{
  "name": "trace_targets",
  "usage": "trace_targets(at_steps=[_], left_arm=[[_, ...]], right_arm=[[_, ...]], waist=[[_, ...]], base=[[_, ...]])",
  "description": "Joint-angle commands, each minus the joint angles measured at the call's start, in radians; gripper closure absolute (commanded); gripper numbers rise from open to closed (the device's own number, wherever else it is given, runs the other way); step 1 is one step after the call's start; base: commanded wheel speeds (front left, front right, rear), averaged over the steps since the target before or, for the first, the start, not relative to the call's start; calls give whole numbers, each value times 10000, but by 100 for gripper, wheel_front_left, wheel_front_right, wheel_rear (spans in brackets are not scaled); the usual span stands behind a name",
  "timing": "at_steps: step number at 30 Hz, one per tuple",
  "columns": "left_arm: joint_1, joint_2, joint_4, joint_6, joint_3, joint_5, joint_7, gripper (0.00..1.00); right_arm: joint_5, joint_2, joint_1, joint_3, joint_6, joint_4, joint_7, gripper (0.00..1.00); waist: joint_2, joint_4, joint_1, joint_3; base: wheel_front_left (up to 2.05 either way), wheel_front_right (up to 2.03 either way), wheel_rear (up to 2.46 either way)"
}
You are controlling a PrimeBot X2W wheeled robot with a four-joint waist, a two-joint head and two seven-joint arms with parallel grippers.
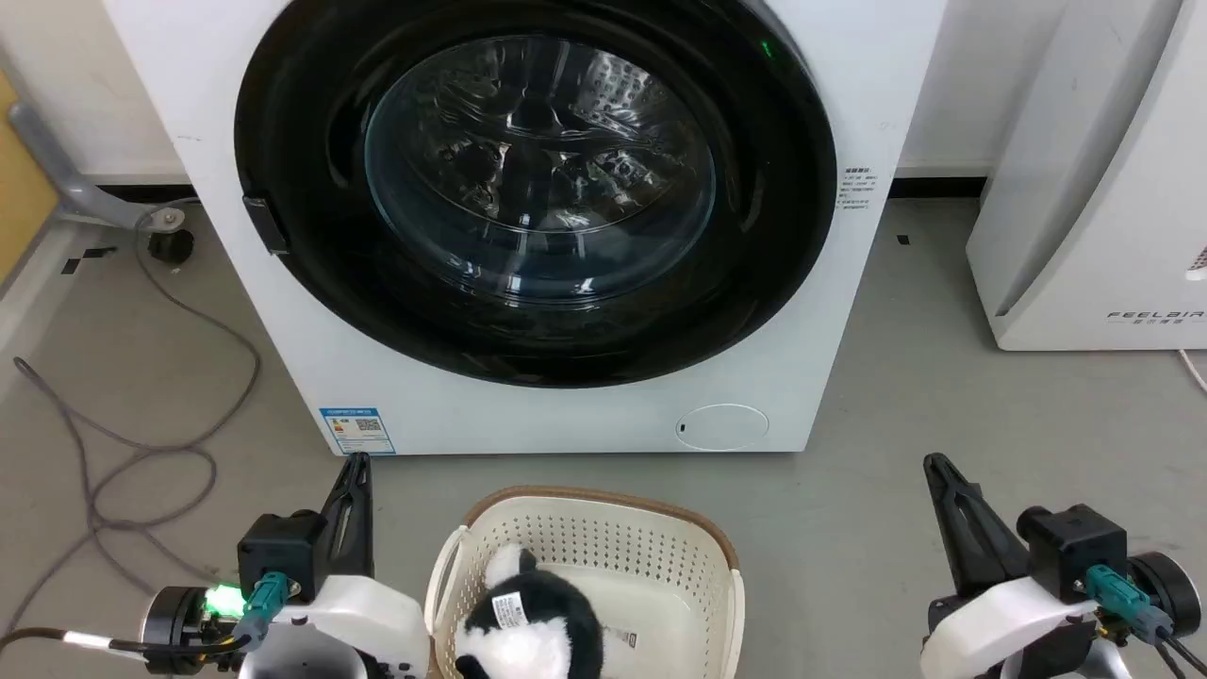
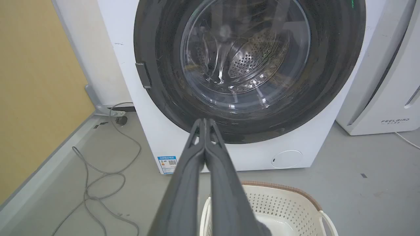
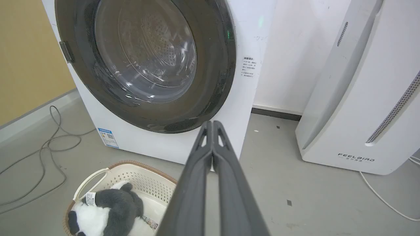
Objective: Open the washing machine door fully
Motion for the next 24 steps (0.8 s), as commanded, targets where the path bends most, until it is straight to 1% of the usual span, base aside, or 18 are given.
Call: trace_targets(at_steps=[1, 15, 16, 23, 24], left_arm=[[141, 1, -43, -43, 11, 28, 1, 100], [-2, -2, 5, 3, -3, -3, -2, 100], [-3, -2, 7, 10, -9, -4, -3, 0], [-35, -2, 129, -6, -124, -122, -127, 0], [-42, -2, 151, -7, -142, -139, -148, 0]], right_arm=[[-78, 19, 65, -26, 8, 11, 5, 100], [8, 0, 2, 3, 0, 1, 1, 100], [9, 0, 2, 9, 0, 0, -2, 0], [136, 1, 8, -11, 0, 120, -86, 0], [160, 1, 8, -14, 1, 143, -101, 84]], waist=[[0, 0, 0, 0], [0, 0, 0, 0], [0, -1, 0, 0], [0, -16, 0, -6], [0, -18, 0, -8]], base=[[0, 0, 0], [0, 0, 0], [0, 0, 0], [0, 0, 0], [0, 0, 0]])
